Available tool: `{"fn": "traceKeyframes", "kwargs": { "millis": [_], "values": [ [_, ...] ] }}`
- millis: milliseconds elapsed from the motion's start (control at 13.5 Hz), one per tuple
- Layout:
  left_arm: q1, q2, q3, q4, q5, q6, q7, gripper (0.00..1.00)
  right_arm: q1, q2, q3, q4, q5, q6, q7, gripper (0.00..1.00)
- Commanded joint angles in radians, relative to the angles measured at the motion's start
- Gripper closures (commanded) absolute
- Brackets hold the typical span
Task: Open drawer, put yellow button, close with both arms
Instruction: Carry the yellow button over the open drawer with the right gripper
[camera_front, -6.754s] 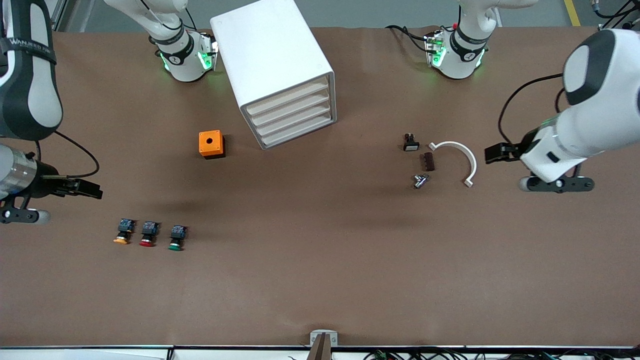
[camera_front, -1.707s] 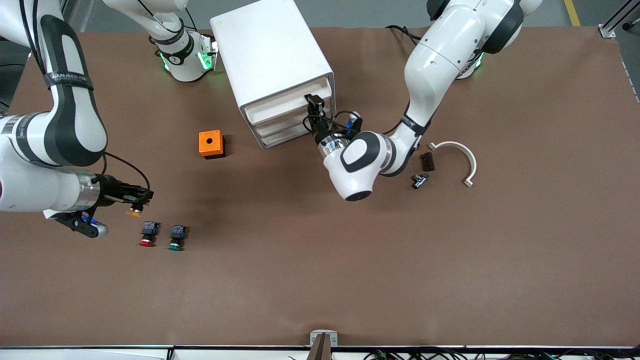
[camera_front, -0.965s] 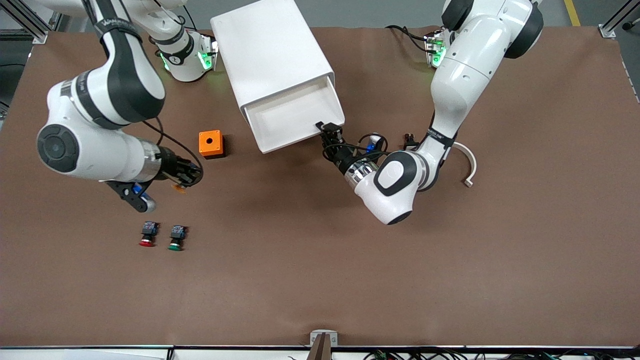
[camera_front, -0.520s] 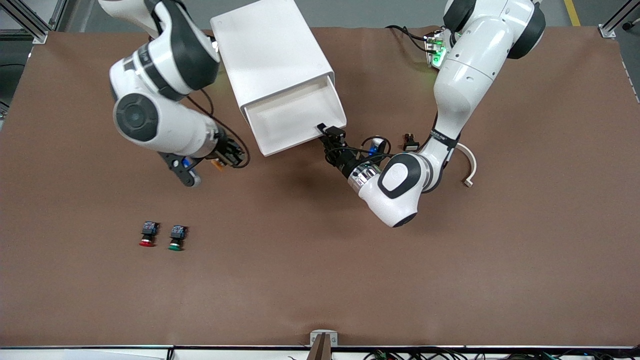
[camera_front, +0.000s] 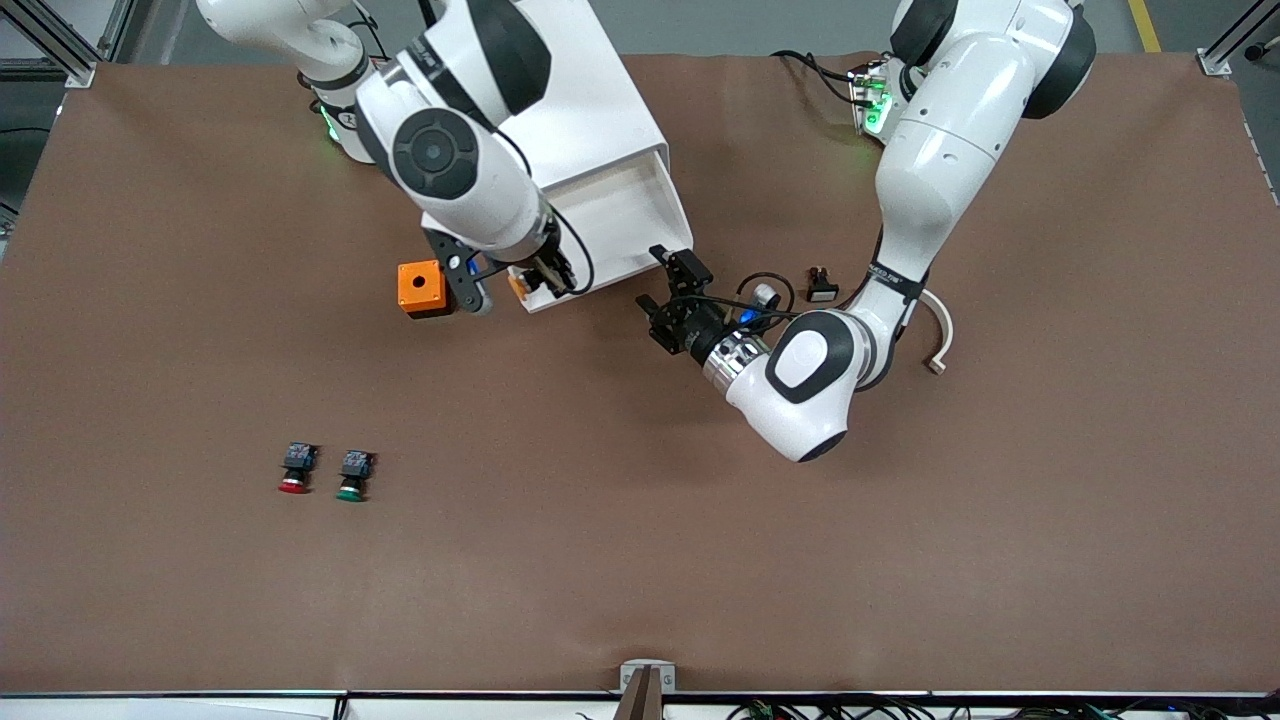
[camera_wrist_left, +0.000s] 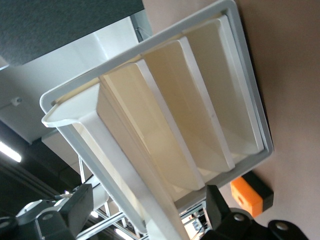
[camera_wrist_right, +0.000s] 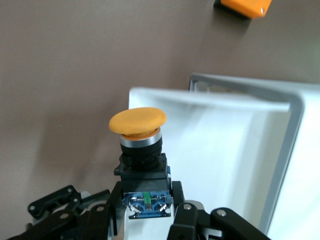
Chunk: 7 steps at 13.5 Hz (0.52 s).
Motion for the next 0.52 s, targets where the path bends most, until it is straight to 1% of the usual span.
{"fn": "traceKeyframes", "kwargs": {
  "millis": [0, 148, 297, 371, 445],
  "values": [
    [0.025, 0.002, -0.001, 0.045, -0.001, -0.012, 0.091, 0.01, 0.045, -0.028, -0.01, -0.056, 0.017, 0.055, 0.099, 0.95],
    [0.031, 0.002, -0.001, 0.072, -0.001, -0.012, 0.143, 0.01, 0.071, -0.026, -0.01, -0.076, 0.017, 0.107, 0.167, 0.94],
    [0.044, 0.0, 0.002, 0.077, 0.0, -0.012, 0.203, 0.01, 0.103, -0.026, -0.012, -0.117, 0.015, 0.187, 0.211, 0.93],
    [0.047, -0.01, 0.003, 0.079, 0.002, -0.011, 0.234, 0.01, 0.106, -0.025, -0.01, -0.133, 0.015, 0.215, 0.23, 0.9],
    [0.047, -0.015, 0.009, 0.08, 0.003, -0.011, 0.272, 0.01, 0.111, -0.025, -0.012, -0.139, 0.015, 0.223, 0.236, 0.85]
  ]
}}
